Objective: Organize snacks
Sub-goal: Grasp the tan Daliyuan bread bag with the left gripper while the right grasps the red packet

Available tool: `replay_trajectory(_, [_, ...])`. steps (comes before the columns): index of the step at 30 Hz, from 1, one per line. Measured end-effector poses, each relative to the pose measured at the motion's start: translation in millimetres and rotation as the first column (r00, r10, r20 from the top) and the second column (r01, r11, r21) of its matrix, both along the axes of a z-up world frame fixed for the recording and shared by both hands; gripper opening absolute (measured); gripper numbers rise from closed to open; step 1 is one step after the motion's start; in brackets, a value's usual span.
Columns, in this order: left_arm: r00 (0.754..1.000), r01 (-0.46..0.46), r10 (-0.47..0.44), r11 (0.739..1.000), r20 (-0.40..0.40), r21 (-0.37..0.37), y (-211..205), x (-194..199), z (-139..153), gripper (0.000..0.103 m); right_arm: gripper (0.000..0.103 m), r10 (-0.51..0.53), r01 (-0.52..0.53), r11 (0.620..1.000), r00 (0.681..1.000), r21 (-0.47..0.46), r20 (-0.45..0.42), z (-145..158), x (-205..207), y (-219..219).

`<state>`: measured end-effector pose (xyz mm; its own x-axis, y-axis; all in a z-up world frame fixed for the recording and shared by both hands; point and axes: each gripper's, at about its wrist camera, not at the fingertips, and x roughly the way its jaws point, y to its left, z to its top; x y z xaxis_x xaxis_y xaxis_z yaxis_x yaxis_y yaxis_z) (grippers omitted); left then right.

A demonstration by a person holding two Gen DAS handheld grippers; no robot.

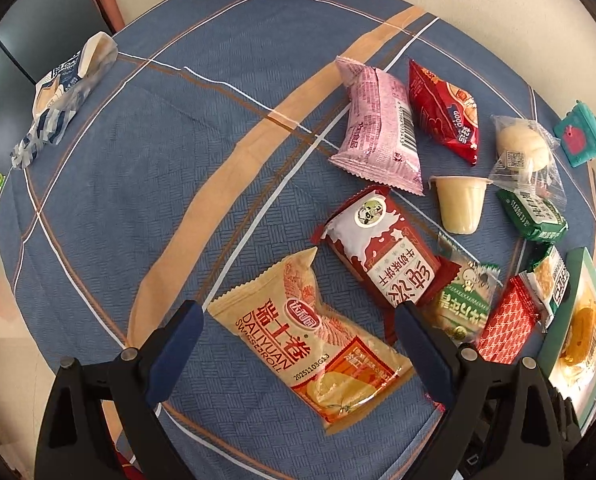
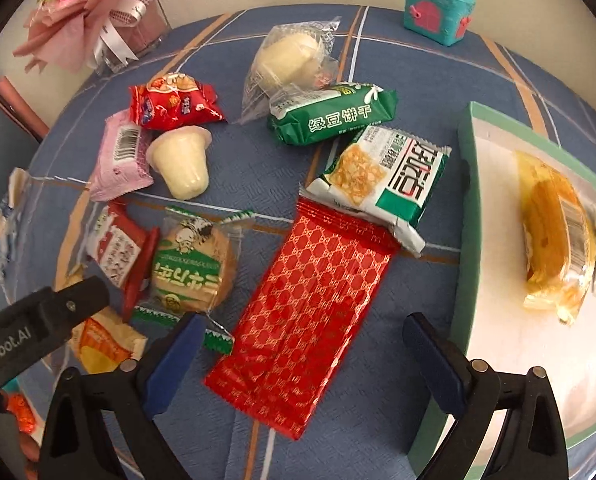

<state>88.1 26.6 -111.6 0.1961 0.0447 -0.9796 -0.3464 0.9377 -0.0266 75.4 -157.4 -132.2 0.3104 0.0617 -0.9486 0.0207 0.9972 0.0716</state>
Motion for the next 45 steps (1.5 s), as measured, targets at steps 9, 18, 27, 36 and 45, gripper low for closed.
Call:
replay_trajectory(9, [0.999,0.006,-0.005,1.0,-0.046,0.015,5.1,14.1,-22.6,0.096,0.1,0.028,-0.028,0.999,1.0,-0.023,0.006,-7.2,9.1,12.8])
replay_trajectory(18, [0.994,-0.02,0.02,1.0,-0.105,0.001,8.1,14.7,-45.5,0.096,0.092,0.071,-0.073,0.994,0.997,-0.078,-0.025,-13.8,-0.3,26.0])
replay_trajectory(27, [0.998,0.0,0.0,1.0,-0.056,0.0,1.3,-15.4,-34.7,0.057,0.065,0.102,-0.103,0.992,0.995,-0.072,-0.009,-13.3,-13.3,26.0])
replay_trajectory(36, [0.999,0.019,-0.02,1.0,-0.031,-0.017,-9.6,-25.4,-28.0,0.037,0.049,0.087,-0.088,0.995,0.996,-0.042,-0.014,-8.5,-22.9,15.1])
replay_trajectory(45, [0.997,0.028,-0.027,1.0,0.076,-0.004,-18.8,-47.3,3.0,0.037,0.049,0.068,-0.068,0.997,0.998,0.034,-0.01,10.2,-35.7,-3.8])
